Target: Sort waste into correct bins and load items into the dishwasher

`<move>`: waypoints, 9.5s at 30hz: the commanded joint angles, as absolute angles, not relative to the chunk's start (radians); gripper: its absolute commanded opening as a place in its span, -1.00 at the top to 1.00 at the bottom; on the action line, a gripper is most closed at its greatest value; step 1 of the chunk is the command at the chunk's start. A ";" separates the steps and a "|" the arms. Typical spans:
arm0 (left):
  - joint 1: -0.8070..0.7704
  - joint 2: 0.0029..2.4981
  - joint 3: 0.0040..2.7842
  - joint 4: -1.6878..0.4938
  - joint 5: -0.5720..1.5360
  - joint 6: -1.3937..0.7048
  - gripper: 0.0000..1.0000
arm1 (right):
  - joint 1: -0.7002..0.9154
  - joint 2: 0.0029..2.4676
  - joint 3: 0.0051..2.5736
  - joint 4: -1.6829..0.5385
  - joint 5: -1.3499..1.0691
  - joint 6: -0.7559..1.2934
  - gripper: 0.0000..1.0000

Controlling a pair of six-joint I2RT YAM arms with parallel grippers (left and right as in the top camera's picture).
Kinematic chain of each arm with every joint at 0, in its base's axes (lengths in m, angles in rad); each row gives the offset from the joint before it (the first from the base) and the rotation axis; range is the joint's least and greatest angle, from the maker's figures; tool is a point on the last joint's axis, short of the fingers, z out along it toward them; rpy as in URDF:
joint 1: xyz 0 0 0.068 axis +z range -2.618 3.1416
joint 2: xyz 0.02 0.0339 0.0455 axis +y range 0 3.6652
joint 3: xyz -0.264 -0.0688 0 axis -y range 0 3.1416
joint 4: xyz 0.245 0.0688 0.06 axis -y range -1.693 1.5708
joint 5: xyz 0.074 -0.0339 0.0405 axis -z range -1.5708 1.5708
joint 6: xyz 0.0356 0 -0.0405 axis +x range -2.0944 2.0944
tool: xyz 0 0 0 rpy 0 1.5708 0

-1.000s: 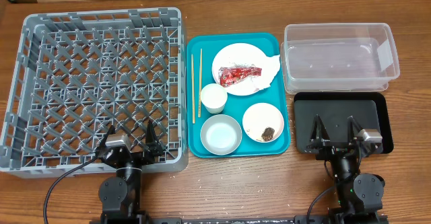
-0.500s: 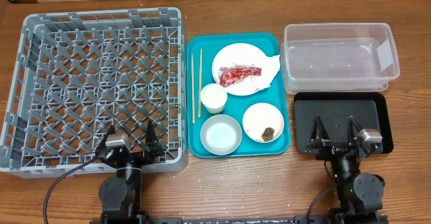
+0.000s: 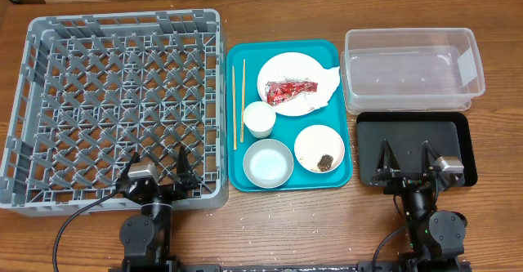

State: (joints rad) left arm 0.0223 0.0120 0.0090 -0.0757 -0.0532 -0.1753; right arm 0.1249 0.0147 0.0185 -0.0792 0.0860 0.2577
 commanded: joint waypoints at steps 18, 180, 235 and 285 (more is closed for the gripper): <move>0.032 0.007 0.006 -0.074 -0.052 -0.153 -0.99 | 0.121 0.004 0.008 -0.073 0.095 0.254 -1.00; 0.032 0.753 1.115 -0.764 0.333 -0.206 -1.00 | 0.464 2.217 1.670 -0.644 0.094 0.052 -0.89; 0.032 0.753 1.115 -0.764 0.333 -0.206 -0.99 | -0.049 2.057 2.143 -1.422 0.020 0.403 0.93; 0.032 0.753 1.115 -0.764 0.333 -0.206 -1.00 | 0.385 2.544 2.290 -1.070 0.131 0.284 -0.32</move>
